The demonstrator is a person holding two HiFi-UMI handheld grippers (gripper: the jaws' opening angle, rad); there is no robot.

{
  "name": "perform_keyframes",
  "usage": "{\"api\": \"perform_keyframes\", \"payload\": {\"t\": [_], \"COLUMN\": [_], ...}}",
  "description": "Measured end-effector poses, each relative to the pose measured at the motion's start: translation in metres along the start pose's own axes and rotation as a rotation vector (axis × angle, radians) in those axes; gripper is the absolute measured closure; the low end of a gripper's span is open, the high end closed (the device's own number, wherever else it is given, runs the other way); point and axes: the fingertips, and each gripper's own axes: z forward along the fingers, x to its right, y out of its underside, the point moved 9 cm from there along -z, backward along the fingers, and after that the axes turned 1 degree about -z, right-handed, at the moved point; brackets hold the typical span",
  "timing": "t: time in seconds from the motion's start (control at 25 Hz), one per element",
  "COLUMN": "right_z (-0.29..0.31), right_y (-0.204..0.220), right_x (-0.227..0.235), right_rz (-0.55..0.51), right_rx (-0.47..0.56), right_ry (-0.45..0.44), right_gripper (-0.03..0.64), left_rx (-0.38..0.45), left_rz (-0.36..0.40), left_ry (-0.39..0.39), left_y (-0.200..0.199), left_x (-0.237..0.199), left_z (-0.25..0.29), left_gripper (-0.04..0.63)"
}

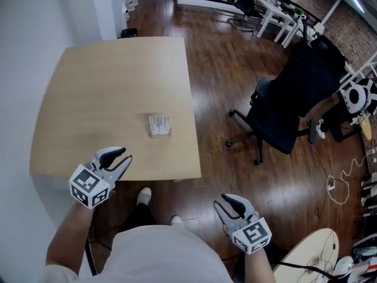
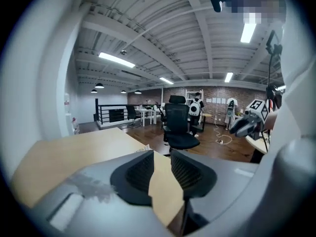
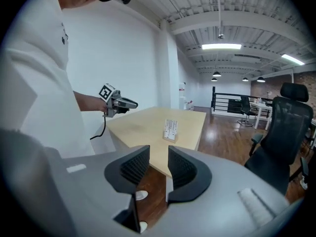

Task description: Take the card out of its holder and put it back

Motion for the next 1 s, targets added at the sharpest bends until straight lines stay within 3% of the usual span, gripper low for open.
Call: {"api": "perform_keyframes", "payload": {"t": [0.12, 0.28, 0.48, 1.0], "right_z": [-0.003, -0.003, -0.013, -0.057], "right_y": [0.005, 0.003, -0.01, -0.036], "right_x": [0.003, 0.008, -0.015, -0.136], "right_rz": [-0.046, -0.075, -0.06, -0.078], "right_rx": [0.024, 0.033, 0.061, 0.109], "right_ry": [-0.064, -0.11, -0.119, -0.031], "right_gripper": [0.495, 0.495, 0.495, 0.495], "left_rx": [0.014, -0.035, -0.024, 0.068], "left_rz": [-0.07, -0.125, -0.167, -0.17], "left_ry": [-0.061, -0.133, -0.18, -0.107], "left_y": [0.019, 0.047, 0.056, 0.072], "left_x": [0.049, 0.099, 0.132, 0.156], "left_z": [-0.049, -0.105, -0.164, -0.263], "left_gripper": [0.485, 0.494, 0.494, 0.494]}}
